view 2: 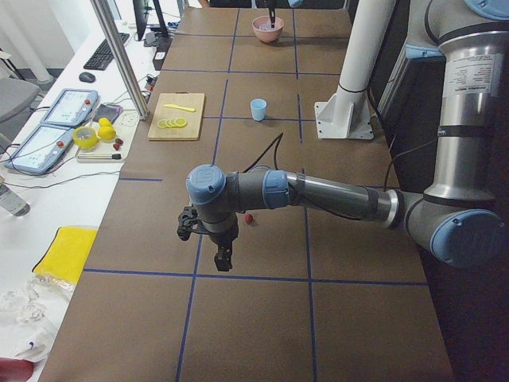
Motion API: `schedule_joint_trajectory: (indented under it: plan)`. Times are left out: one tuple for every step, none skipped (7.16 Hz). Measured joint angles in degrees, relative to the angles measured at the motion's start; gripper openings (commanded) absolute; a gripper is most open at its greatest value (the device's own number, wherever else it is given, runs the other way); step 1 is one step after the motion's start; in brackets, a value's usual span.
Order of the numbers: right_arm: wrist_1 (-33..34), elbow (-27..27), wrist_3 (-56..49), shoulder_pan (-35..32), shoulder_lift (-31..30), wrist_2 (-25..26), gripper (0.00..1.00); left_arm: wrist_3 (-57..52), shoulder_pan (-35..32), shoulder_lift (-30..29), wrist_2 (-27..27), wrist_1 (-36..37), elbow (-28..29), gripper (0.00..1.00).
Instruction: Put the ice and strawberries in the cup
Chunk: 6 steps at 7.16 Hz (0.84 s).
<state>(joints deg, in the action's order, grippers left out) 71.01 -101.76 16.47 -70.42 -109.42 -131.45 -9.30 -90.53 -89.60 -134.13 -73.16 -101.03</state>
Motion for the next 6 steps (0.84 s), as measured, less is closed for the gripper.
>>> schedule_joint_trajectory:
  plan:
    - [0.1,-0.7,0.0,-0.1,-0.2,0.0,0.0,0.1,0.0,0.1,-0.8,0.0,-0.1,1.0]
    - [0.4,-2.7,0.0,-0.8,-0.8,-0.2,0.0,0.1,0.0,0.2,-1.6,0.1,-0.2,1.0]
    - [1.0,-5.7,0.0,-2.1,-1.6,-0.7,0.0,0.1,0.0,0.2,-2.0,0.2,-0.4,1.0]
    - [2.4,-9.0,0.0,-3.4,-2.2,-1.8,0.0,0.2,0.0,0.2,-2.1,0.2,-0.5,1.0]
    - [5.7,-12.6,0.0,-4.5,-2.1,-2.8,0.0,0.2,0.0,0.2,-2.2,0.2,-0.5,1.0]
    - [9.8,-16.0,0.2,-5.3,-0.8,-3.3,0.0,0.2,0.0,0.2,-2.2,0.2,-0.6,1.0]
